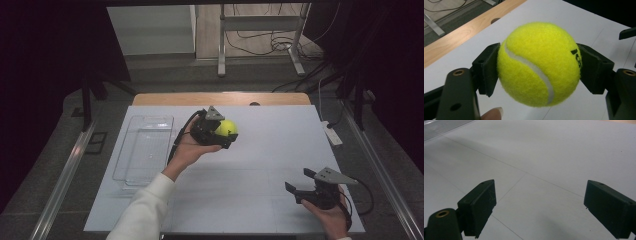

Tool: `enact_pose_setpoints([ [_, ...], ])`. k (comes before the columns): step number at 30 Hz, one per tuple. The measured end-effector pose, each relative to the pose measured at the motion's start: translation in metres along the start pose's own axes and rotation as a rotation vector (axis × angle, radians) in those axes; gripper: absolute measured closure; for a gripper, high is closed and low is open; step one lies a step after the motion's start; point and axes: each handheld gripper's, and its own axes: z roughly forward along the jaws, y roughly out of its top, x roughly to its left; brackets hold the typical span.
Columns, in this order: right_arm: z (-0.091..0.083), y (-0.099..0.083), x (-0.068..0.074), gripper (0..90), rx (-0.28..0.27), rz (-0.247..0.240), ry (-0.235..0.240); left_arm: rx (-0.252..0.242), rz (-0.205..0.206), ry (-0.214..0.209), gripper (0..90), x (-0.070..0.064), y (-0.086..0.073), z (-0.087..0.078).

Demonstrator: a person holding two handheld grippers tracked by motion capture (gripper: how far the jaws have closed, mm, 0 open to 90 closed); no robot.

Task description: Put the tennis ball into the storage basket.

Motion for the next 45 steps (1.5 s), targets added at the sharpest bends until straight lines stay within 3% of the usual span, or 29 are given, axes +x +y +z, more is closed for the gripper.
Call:
enact_pose_setpoints([
  [45, 0.0, 0.0, 0.0, 11.2, 0.001, 0.001, -0.002, -0.033, -0.029, 0.091, 27.1, 0.025, -0.002, -0.026],
])
